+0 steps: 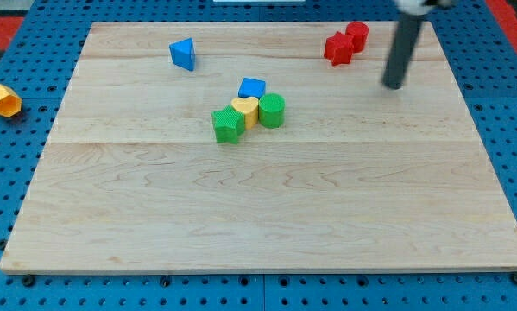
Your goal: Move red blocks towards center
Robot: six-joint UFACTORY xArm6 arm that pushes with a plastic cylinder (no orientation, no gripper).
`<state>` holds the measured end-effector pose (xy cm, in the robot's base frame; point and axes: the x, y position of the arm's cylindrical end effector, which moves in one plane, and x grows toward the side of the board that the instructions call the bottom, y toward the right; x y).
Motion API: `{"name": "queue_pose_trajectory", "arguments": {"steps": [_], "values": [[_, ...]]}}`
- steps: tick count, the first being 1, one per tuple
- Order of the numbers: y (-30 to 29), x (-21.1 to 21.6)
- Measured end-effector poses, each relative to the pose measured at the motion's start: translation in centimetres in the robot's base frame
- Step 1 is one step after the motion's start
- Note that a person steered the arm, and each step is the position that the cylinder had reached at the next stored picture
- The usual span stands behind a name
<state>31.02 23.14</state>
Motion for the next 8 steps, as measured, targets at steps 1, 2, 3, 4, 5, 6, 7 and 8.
{"name": "queue_pose_trajectory", "arguments": {"steps": [1, 2, 3, 4, 5, 6, 7, 8], "values": [[0.8, -8.1], [-4.6, -10.7], [-15.9, -8.1], [-18.1, -4.7], [-14.8, -8.1], [-8.9, -8.2], [-4.7, -5.3], [-7.3, -4.3]]}}
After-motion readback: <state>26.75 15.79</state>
